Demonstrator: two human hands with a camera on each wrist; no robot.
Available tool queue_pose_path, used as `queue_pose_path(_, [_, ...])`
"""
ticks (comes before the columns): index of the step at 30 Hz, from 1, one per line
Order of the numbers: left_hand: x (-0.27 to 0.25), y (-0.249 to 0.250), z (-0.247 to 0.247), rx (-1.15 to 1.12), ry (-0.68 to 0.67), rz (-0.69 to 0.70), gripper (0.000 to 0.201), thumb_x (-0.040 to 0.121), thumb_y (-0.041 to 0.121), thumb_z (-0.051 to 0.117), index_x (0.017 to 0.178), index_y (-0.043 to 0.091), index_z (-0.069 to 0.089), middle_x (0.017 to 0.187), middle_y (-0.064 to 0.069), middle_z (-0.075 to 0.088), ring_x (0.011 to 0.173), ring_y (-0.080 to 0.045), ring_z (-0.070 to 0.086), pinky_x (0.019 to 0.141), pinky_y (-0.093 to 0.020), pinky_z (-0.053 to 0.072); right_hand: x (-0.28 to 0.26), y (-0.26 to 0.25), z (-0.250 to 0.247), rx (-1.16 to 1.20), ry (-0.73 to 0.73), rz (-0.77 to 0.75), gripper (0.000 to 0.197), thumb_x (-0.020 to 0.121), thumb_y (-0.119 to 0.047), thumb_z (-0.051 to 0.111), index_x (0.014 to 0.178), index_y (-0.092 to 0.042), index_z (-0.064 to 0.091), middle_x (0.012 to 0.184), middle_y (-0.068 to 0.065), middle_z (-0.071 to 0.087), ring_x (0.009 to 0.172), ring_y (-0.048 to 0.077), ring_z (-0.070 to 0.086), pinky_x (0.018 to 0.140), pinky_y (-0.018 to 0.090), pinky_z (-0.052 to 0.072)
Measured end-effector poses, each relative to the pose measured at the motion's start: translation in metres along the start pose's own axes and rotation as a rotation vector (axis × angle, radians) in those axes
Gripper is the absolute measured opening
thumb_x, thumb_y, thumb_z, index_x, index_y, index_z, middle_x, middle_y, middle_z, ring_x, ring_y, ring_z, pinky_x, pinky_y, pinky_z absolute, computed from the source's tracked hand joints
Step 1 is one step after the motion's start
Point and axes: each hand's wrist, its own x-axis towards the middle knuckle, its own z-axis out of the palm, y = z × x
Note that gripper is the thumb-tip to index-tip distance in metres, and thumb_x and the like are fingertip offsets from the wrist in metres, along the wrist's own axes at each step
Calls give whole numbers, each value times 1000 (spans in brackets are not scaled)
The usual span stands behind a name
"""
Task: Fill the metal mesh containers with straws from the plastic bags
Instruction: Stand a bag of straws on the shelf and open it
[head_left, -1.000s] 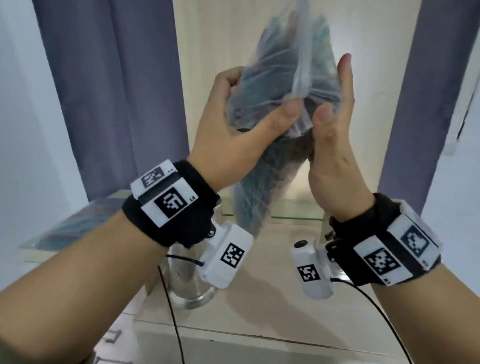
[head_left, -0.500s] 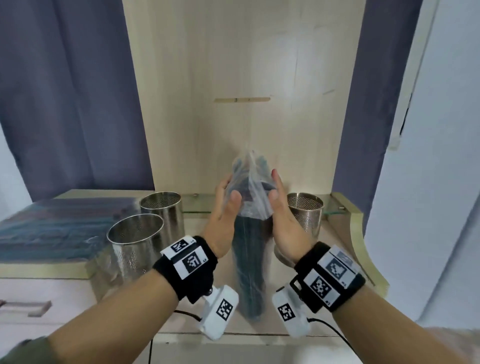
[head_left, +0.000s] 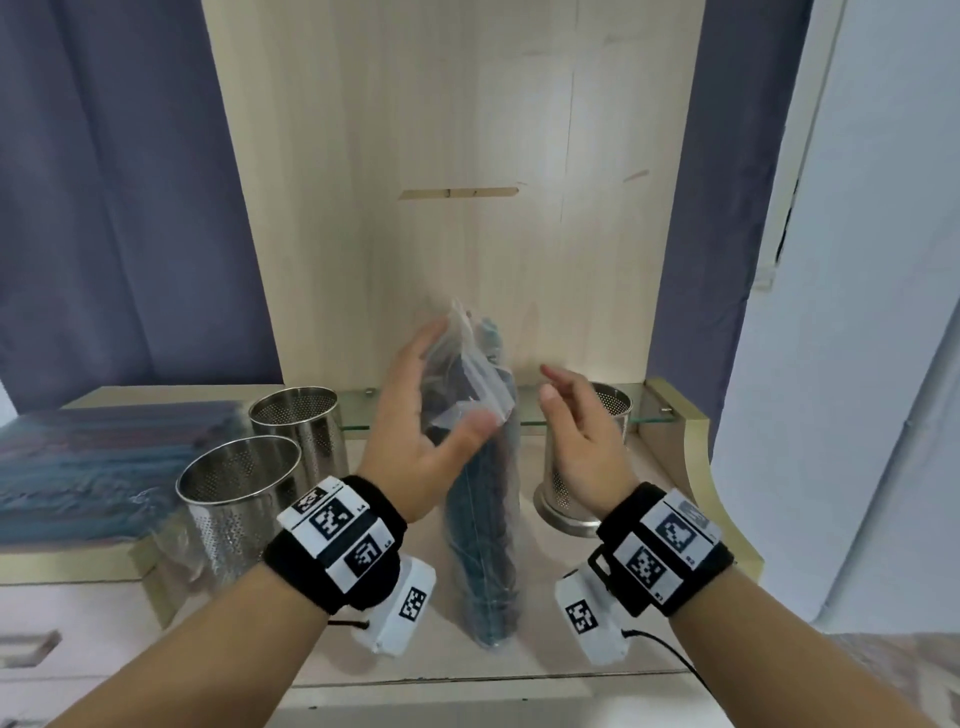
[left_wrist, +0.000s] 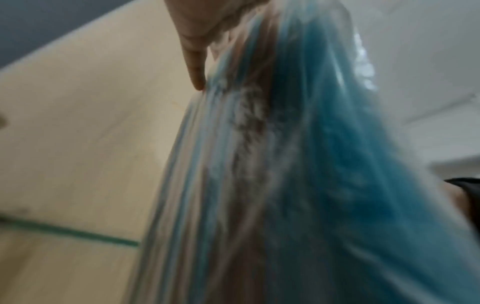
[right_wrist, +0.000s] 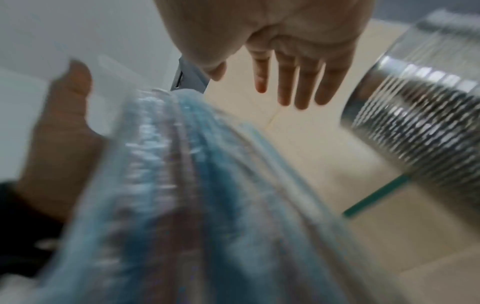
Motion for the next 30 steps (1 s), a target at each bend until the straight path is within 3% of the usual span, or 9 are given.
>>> queue_pose_path(2, [5,0,-2,107,-33,21,95,67,64,71,145,25,33,141,13,43,130,0,43,104,-18,38,10,12,-14,-331,176,-46,54,90,-46,55,135,-16,53,134,7,56,124,16,50,106,33,39])
queue_pose_path(5, [7,-5,6,81,-31,-22,100,58,60,80,142,25,38,137,13,49,125,3,47,102,-14,39,30,32,-32,-736,112,157,80,83,-56,65,149,-21,36,157,14,27,145,32,25,114,46,26])
queue_pose_path(7, [6,-9,8,83,-29,-56,96,58,59,79,140,26,40,135,14,51,122,4,49,102,-14,40,37,44,-41,-725,-3,233,96,79,-60,70,154,-20,24,160,13,22,146,30,23,116,46,26])
queue_pose_path(13, [9,-17,10,92,-6,-70,83,65,48,81,135,28,42,131,16,53,119,3,52,100,-15,41,37,56,-66,-573,-85,254,105,73,-58,77,154,-16,26,148,7,44,134,23,44,110,35,36])
queue_pose_path(16, [8,-19,9,95,-28,-50,88,63,56,79,137,29,39,134,18,50,123,4,48,102,-15,38,32,41,-70,-764,-106,152,108,68,-83,54,155,-28,21,155,9,34,143,28,30,116,46,27])
queue_pose_path(18, [9,-17,9,40,-59,-51,87,65,68,72,135,30,37,135,12,50,124,-1,50,103,-23,42,27,13,-63,-731,-53,-54,93,72,-81,41,152,-35,29,150,7,38,140,26,30,112,45,28])
queue_pose_path(21, [12,-9,8,-105,-60,-20,58,80,77,47,114,31,37,125,-4,56,116,-13,60,95,-34,51,22,-48,-44,-329,-134,-221,49,89,-55,57,129,-26,59,109,-6,62,98,10,57,81,21,45])
queue_pose_path(25, [27,-2,1,20,-96,-106,31,97,47,45,97,16,52,90,-4,64,80,-12,62,73,-40,53,32,-90,-25,-208,-348,-70,29,96,-34,60,75,-16,68,68,-1,64,62,13,58,67,32,48])
queue_pose_path(30, [42,-1,-5,158,-235,-157,14,86,30,49,91,22,59,86,1,68,77,-17,64,78,-46,54,39,-89,-18,-143,-413,-15,18,91,-20,69,73,-15,70,67,-3,66,59,5,56,61,17,45])
